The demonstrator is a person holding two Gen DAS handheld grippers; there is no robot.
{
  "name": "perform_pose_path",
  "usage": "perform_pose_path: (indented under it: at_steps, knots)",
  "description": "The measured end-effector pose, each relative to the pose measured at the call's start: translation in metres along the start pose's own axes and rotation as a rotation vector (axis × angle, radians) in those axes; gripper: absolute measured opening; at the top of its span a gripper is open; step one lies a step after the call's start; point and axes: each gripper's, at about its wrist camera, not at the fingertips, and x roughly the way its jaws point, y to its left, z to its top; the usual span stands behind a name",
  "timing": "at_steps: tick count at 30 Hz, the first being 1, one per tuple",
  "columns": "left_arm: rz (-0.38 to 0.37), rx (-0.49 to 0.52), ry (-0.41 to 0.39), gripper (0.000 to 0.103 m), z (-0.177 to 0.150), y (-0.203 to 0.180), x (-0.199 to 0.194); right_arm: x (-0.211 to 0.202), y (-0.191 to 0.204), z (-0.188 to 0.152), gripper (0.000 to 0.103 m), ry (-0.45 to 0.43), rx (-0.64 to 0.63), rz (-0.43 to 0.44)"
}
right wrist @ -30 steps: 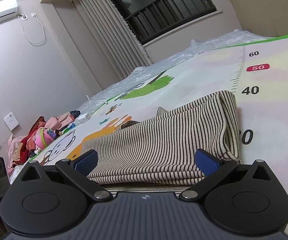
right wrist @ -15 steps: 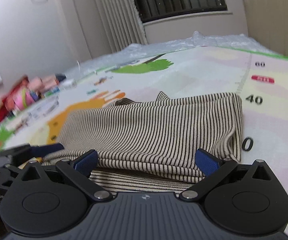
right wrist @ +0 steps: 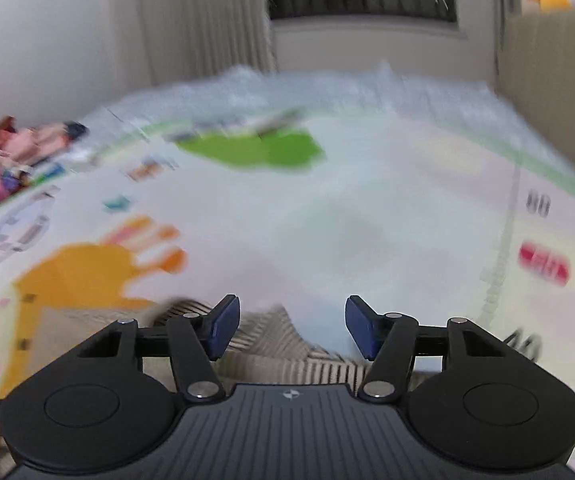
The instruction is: Fold clothes
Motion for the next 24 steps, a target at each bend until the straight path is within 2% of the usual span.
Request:
perform_pose_path:
  at_steps: [1, 3, 5, 8, 10, 13, 15, 19, 24]
  knots:
    - [0.0, 0.0, 0.0, 0.103, 0.0, 0.0, 0.0, 0.012, -0.002, -0.005, 0.059, 0.023, 0.018, -0.008]
    - [-0.001, -0.003, 0.0, 0.103, 0.0, 0.001, 0.001, 0.009, 0.001, -0.012, 0.056, -0.013, -0.014, -0.015]
    - [-0.002, -0.008, -0.003, 0.103, 0.001, 0.002, 0.001, 0.004, 0.005, -0.014, 0.024, -0.014, -0.044, 0.002]
    - [-0.018, -0.035, -0.022, 0.103, 0.002, 0.006, -0.003, -0.008, 0.013, -0.017, 0.014, -0.029, -0.096, -0.008]
    - [-0.039, -0.109, -0.031, 0.103, 0.008, 0.016, -0.015, -0.029, 0.013, -0.017, 0.007, -0.06, -0.085, 0.019]
    - [-0.043, -0.222, -0.074, 0.103, 0.021, 0.032, -0.045, -0.089, 0.008, -0.02, 0.007, -0.133, -0.05, 0.118]
    - [-0.045, -0.255, -0.139, 0.103, 0.032, 0.039, -0.071, -0.128, 0.006, -0.03, 0.007, -0.159, -0.028, 0.174]
    - [-0.048, -0.243, -0.213, 0.103, 0.052, 0.036, -0.104, -0.184, 0.008, -0.075, 0.006, -0.129, -0.029, 0.232]
    - [-0.063, -0.206, -0.181, 0.103, 0.05, 0.016, -0.101, -0.209, 0.017, -0.14, 0.007, -0.06, -0.044, 0.2]
